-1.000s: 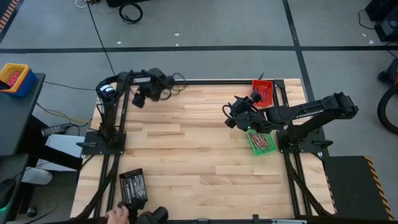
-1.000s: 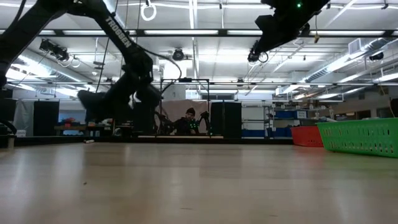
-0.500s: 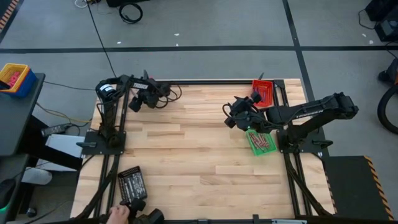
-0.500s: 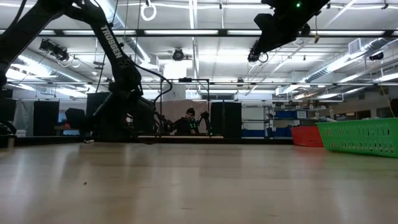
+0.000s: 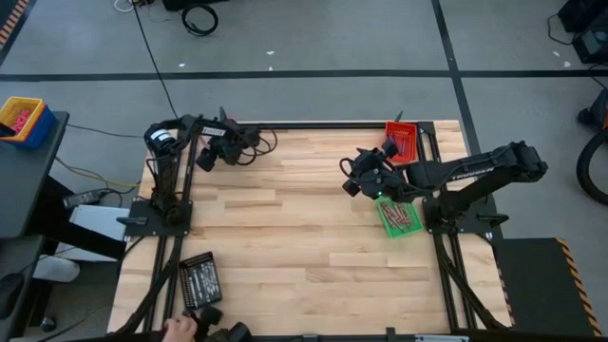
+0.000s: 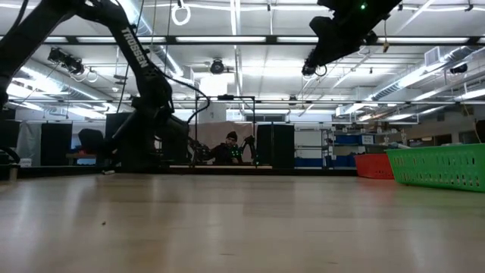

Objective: Sort crayons
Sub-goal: Put the white crayon into the black bin

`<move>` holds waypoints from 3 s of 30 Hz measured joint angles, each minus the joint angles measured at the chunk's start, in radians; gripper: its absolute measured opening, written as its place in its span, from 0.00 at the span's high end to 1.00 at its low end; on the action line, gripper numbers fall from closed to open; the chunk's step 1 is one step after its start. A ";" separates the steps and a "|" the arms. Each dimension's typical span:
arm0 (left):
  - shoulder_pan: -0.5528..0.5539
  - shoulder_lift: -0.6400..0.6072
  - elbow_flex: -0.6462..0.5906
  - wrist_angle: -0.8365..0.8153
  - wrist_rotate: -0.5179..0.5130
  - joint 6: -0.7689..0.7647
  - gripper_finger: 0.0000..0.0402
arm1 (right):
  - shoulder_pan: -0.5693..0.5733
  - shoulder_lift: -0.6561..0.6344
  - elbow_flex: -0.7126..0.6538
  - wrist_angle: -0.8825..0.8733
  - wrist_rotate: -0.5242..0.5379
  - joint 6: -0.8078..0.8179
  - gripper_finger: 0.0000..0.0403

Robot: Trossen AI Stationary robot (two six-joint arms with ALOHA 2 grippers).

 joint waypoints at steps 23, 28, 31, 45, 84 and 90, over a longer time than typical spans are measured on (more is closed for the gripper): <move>0.187 -0.152 0.032 -0.068 0.436 -0.752 0.65 | -0.036 0.000 0.000 0.030 -0.077 -0.002 0.54; 0.267 -0.152 0.111 -0.055 0.496 -1.025 0.75 | -0.036 0.000 0.000 0.033 -0.080 0.001 0.54; 0.317 -0.152 0.143 -0.039 0.491 -1.182 0.83 | -0.036 0.000 0.000 0.037 -0.083 0.001 0.54; 0.257 -0.035 0.156 -0.134 0.321 -1.266 0.99 | -0.036 0.000 0.000 0.042 -0.105 0.000 0.54; 0.184 0.050 0.227 -0.189 0.331 -1.394 0.98 | -0.037 0.000 0.000 0.060 -0.158 -0.046 0.54; 0.235 0.058 0.226 -0.185 0.320 -1.396 0.98 | -0.037 0.000 0.000 0.060 -0.159 -0.048 0.54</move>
